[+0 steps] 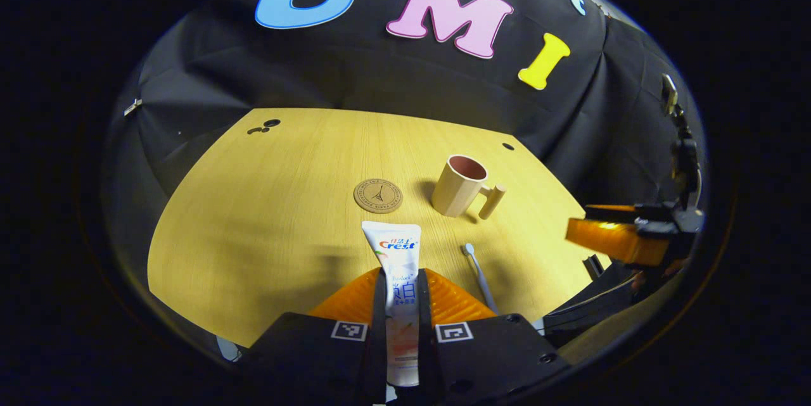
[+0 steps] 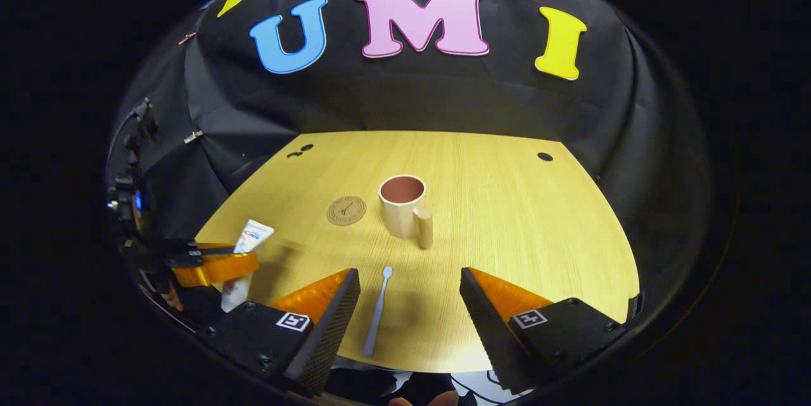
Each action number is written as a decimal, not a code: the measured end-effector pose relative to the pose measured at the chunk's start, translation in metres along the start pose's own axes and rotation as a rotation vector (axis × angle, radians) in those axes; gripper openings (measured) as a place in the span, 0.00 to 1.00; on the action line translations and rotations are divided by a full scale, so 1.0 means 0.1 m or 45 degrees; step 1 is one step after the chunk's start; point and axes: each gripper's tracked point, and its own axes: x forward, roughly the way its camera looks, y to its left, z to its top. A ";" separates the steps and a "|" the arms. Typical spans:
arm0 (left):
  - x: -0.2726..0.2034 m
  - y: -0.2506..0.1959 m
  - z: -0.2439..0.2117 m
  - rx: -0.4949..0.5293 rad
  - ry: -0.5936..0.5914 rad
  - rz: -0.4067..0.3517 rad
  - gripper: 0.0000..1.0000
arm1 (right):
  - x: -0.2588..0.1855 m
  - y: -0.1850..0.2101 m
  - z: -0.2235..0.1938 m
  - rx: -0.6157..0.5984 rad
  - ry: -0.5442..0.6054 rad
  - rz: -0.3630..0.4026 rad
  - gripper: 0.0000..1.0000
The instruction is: Put the toothbrush and toothpaste on the desktop into the cup, then pick up the cup and place it on the coaster on the desktop.
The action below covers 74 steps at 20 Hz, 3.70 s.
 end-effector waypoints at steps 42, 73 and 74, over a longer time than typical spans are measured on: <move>-0.44 0.48 -0.28 -0.073 -0.058 0.071 0.25 | 1.02 0.42 -1.19 0.070 0.604 0.002 0.06; 0.71 -1.22 2.13 0.020 -0.608 -0.195 0.24 | 0.46 -0.26 1.02 0.472 -0.221 0.558 0.05; 0.78 -1.24 2.20 0.018 -0.630 -0.202 0.24 | 0.51 -0.28 1.04 0.469 -0.230 0.567 0.05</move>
